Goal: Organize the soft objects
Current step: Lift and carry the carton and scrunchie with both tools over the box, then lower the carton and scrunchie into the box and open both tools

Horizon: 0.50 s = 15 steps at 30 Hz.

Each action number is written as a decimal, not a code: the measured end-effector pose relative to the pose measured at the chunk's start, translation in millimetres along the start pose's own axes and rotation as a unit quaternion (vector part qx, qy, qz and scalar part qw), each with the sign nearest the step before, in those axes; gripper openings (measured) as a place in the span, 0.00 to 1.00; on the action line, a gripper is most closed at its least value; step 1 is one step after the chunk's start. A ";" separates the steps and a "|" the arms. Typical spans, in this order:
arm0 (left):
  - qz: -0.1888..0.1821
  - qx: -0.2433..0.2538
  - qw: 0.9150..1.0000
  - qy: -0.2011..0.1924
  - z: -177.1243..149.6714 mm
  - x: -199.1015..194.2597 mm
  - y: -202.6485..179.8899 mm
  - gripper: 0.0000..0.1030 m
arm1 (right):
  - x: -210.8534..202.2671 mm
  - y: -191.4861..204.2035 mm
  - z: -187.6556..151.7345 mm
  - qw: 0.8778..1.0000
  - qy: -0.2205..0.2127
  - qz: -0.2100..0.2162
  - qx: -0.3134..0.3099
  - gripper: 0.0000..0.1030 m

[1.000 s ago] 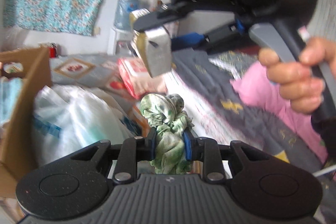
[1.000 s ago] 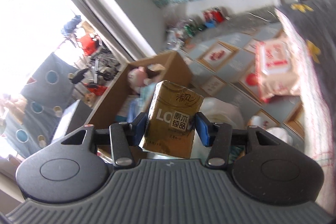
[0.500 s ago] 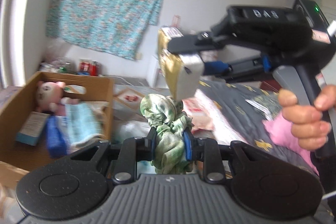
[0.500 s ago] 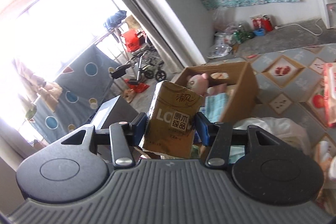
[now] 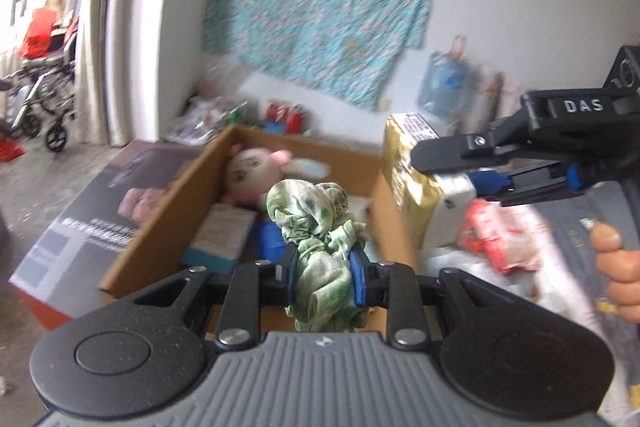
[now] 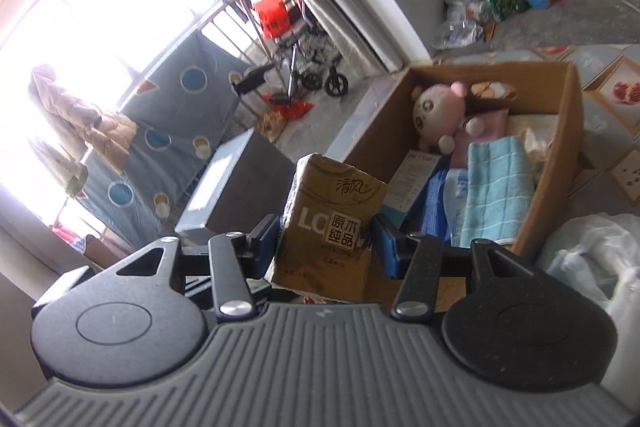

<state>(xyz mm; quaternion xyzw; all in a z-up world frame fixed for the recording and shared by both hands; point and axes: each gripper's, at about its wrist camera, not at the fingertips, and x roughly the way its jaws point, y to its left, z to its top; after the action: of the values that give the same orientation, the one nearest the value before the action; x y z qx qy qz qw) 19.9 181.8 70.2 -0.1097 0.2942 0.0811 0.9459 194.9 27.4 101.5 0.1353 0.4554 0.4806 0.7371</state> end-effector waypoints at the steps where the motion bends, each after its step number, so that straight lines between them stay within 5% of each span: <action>1: 0.008 0.008 1.000 0.008 2.0 5.4 4.7 0.26 | 14.4 -0.4 2.1 1.000 0.015 -0.006 0.000 0.48; 11: 0.066 0.078 0.986 0.131 3.0 83.2 47.8 0.27 | 147.9 -40.3 -2.2 0.983 0.157 -0.070 0.069 0.48; 15: 0.079 0.094 0.981 0.152 -1.1 98.3 60.9 0.28 | 179.3 -46.0 -9.9 0.974 0.191 -0.080 0.087 0.49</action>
<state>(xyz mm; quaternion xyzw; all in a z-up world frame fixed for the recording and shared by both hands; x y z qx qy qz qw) 86.1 249.0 3.1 -0.0078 0.4489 0.1103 0.8867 235.9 151.1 -30.3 0.0678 0.6373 0.3955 0.6579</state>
